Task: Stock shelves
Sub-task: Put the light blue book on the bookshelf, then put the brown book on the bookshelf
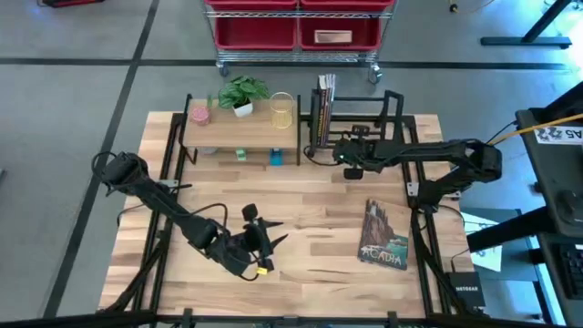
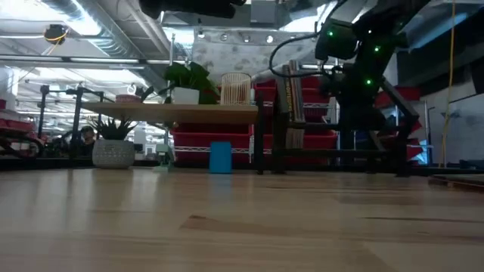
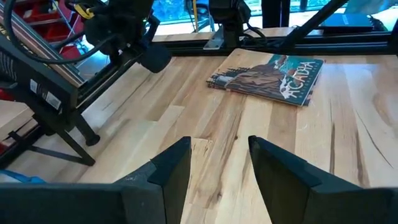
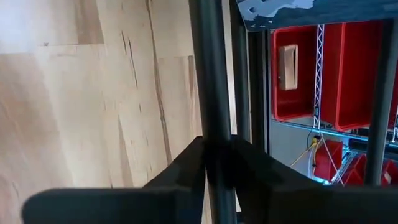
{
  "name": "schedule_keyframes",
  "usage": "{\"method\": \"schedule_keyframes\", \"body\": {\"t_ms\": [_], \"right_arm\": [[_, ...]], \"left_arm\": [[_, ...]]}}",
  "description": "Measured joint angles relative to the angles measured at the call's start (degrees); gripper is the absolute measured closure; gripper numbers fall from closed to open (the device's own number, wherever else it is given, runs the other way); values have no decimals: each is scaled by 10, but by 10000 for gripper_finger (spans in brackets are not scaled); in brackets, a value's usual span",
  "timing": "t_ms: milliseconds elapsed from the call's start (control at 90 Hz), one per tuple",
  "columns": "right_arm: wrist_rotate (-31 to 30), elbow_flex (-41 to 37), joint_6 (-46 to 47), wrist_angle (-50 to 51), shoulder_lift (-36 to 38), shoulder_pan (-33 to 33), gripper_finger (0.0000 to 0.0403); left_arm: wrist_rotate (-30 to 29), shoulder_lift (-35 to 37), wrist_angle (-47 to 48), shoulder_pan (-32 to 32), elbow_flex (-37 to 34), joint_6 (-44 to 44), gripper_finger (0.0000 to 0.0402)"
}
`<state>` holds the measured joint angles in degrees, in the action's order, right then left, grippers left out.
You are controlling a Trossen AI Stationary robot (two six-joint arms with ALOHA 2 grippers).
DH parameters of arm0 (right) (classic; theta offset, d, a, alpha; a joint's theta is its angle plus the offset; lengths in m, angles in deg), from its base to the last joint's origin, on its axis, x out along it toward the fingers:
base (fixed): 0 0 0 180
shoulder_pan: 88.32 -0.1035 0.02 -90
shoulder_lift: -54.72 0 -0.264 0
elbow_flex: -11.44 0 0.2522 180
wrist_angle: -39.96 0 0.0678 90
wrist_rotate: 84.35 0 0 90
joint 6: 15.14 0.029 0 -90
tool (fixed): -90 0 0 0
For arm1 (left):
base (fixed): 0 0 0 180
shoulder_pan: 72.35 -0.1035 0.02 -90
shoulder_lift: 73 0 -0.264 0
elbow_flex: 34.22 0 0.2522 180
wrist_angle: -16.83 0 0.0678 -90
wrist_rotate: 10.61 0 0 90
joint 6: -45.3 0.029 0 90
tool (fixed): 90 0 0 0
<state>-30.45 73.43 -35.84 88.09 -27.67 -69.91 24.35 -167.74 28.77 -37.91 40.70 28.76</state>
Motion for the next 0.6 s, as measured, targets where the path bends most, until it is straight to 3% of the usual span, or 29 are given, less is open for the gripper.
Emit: {"method": "schedule_keyframes", "body": {"t_ms": [267, 600], "right_arm": [[-11, -2, 14, 12, -1, 2, 306], [-19, 8, 12, 54, 19, -8, 175]], "left_arm": [[0, 0, 0, 0, 0, 1, 249], [0, 0, 5, 0, 0, 0, 249]]}}
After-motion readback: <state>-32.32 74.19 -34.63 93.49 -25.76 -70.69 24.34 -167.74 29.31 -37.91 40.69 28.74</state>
